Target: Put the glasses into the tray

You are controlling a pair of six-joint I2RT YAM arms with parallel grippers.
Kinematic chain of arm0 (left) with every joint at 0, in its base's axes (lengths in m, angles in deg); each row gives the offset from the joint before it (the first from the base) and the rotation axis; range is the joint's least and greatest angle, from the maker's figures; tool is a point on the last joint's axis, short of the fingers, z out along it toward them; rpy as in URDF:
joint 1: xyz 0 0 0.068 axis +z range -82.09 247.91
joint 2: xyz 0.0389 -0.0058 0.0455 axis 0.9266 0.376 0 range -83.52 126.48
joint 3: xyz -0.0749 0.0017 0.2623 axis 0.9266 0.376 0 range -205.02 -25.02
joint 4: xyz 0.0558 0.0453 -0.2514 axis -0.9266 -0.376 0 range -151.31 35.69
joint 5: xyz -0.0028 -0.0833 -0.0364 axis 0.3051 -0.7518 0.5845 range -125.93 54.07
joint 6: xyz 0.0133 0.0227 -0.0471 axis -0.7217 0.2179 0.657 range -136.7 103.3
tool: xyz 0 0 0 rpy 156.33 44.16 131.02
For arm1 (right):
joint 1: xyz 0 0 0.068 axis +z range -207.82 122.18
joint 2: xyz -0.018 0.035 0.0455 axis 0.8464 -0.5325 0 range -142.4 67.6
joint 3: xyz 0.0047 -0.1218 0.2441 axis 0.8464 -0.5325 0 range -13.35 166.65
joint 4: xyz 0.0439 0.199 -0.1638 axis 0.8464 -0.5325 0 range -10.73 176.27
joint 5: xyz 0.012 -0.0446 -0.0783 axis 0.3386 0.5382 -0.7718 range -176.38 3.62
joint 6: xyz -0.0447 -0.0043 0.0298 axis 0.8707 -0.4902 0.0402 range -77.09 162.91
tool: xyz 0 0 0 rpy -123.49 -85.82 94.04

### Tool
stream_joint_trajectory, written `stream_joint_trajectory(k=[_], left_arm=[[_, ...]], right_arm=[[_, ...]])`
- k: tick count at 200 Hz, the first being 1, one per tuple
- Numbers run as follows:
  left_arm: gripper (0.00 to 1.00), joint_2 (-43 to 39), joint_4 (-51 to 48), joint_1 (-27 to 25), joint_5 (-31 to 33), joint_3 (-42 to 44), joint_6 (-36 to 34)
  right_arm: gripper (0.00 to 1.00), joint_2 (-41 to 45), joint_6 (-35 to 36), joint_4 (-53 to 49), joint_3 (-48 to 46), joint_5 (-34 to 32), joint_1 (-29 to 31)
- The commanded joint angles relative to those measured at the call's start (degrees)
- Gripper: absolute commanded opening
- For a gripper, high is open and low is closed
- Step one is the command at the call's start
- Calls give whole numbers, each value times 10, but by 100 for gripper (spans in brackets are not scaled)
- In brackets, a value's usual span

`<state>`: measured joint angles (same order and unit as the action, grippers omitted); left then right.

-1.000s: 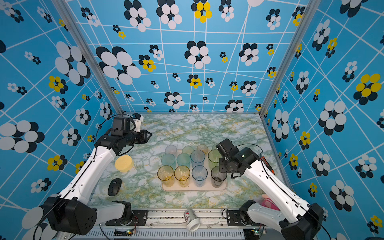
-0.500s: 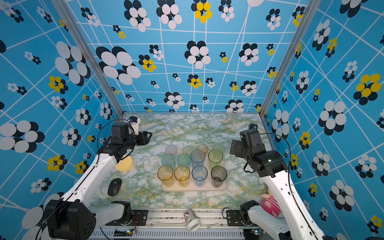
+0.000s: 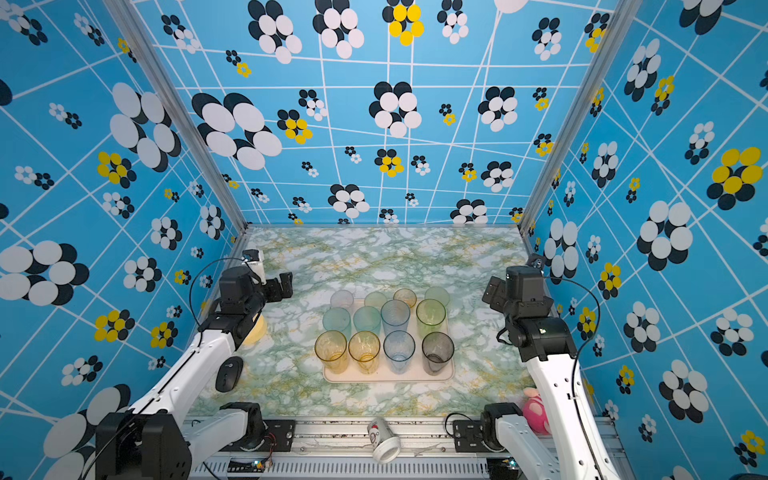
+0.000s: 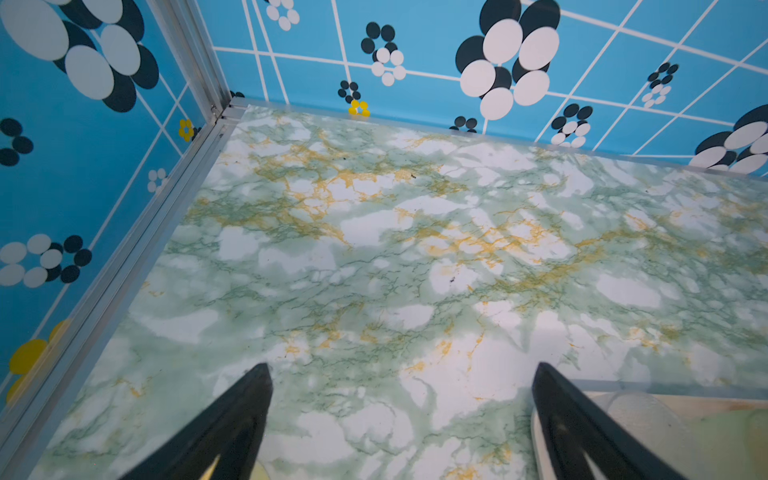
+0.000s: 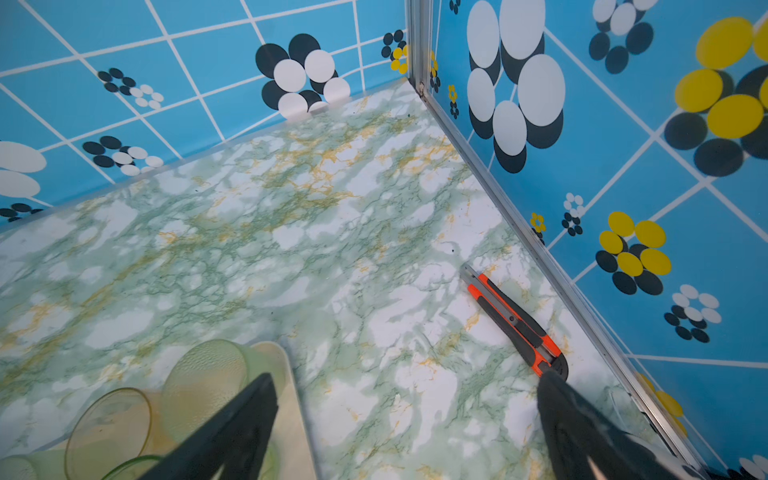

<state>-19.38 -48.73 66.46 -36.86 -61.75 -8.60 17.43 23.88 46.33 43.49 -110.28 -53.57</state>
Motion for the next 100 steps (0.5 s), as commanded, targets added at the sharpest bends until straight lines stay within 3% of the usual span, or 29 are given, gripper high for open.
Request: stream_joint_trajectory(k=[1, 55, 100], left_arm=[[99, 27, 128, 5, 15, 50, -19], [99, 128, 323, 6, 30, 128, -59], [99, 242, 542, -6, 24, 191, -87]], right_arm=[[99, 13, 10, 87, -44, -38, -3], [99, 37, 33, 185, -141, -82, -5], [99, 30, 64, 345, -247, -109, -6]])
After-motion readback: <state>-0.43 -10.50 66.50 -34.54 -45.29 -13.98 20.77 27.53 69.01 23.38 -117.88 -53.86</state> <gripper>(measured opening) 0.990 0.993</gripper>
